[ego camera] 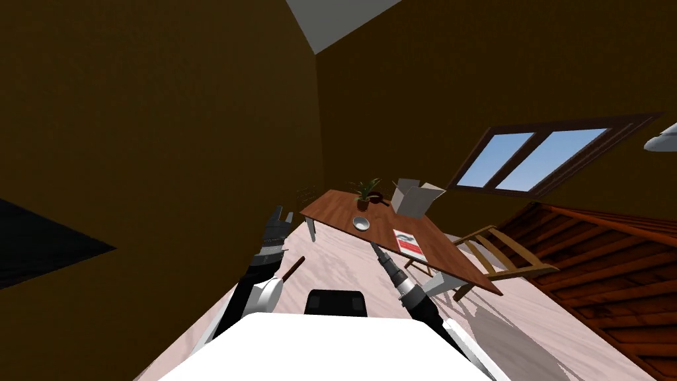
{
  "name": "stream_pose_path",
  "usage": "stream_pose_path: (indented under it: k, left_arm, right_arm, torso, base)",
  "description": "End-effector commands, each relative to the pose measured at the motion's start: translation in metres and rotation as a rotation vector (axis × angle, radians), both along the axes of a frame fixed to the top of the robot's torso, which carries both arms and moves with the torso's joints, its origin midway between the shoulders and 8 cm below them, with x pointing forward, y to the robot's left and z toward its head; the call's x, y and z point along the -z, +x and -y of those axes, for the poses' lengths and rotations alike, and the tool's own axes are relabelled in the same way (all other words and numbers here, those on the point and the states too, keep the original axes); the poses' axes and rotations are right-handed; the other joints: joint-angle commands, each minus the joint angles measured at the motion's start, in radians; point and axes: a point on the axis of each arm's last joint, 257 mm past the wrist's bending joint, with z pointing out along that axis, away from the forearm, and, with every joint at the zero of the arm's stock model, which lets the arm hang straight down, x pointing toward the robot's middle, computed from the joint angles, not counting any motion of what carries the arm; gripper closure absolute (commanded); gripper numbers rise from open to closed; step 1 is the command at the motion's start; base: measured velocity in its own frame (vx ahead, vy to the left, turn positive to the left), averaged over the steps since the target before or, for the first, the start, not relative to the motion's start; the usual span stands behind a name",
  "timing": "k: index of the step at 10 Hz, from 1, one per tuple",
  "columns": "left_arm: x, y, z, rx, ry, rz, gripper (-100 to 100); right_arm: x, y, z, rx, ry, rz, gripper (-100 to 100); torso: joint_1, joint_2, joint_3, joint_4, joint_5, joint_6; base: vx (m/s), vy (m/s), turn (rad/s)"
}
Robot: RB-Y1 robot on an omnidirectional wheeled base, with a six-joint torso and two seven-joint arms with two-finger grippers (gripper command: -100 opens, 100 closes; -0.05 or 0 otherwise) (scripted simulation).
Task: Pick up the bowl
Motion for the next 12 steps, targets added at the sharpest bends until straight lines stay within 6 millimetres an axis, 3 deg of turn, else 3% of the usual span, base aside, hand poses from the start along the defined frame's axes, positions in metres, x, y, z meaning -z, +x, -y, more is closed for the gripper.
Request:
stream_pose_path:
  k: [1, 3, 4, 6, 7, 8, 9, 11, 12]
  left_arm:
    - [0.0, 0.0, 0.0, 0.0, 0.0, 0.0, 0]
    - [0.0, 0.0, 0.0, 0.0, 0.0, 0.0, 0]
    - [0.0, 0.0, 0.0, 0.0, 0.0, 0.0, 0]
    - [0.0, 0.0, 0.0, 0.0, 0.0, 0.0, 0]
    - [0.0, 0.0, 0.0, 0.0, 0.0, 0.0, 0]
    - [0.0, 0.0, 0.0, 0.0, 0.0, 0.0, 0]
    - [0.0, 0.0, 0.0, 0.0, 0.0, 0.0, 0]
    - [0.0, 0.0, 0.0, 0.0, 0.0, 0.0, 0]
    - [0.0, 0.0, 0.0, 0.0, 0.0, 0.0, 0]
  right_arm:
    - [0.018, -0.009, 0.007, -0.006, -0.051, -0.042, -100]
    - [0.072, -0.034, 0.025, -0.031, -0.196, -0.154, -100]
    - [0.075, -0.035, 0.028, -0.037, -0.209, -0.161, -100]
    - [0.123, -0.067, 0.053, -0.07, -0.358, -0.269, -100]
    - [0.125, -0.069, 0.057, -0.078, -0.374, -0.276, -100]
    - [0.147, -0.086, 0.072, -0.095, -0.445, -0.33, -100]
    - [0.147, -0.087, 0.075, -0.103, -0.458, -0.332, -100]
    - [0.182, -0.123, 0.108, -0.152, -0.607, -0.427, -100]
    - [0.183, -0.125, 0.113, -0.161, -0.624, -0.432, -100]
  torso:
    - [0.0, 0.0, 0.0, 0.0, 0.0, 0.0]
    - [0.0, -0.002, -0.001, 0.0, 0.0, 0.0]
    - [0.001, -0.002, -0.001, 0.0, 0.0, 0.0]
    - [-0.001, -0.003, -0.002, -0.001, 0.0, 0.0]
    - [0.001, -0.005, -0.003, -0.001, 0.0, 0.0]
    - [-0.001, -0.004, -0.002, -0.001, 0.0, 0.001]
    - [-0.001, -0.004, -0.002, -0.001, 0.0, 0.0]
    - [-0.003, -0.004, -0.002, -0.001, 0.0, 0.0]
    - [-0.001, -0.006, -0.003, -0.001, 0.0, 0.0]
  base:
    - [-0.006, 0.089, 0.086]
    - [0.009, 0.11, 0.18]
    - [0.019, 0.087, 0.103]
    - [0.037, 0.102, 0.249]
    - [0.04, 0.08, 0.06]
    - [0.029, 0.081, 0.169]
    - [0.024, 0.053, 0.076]
    - [0.057, 0.076, 0.252]
    - [0.061, 0.058, 0.063]
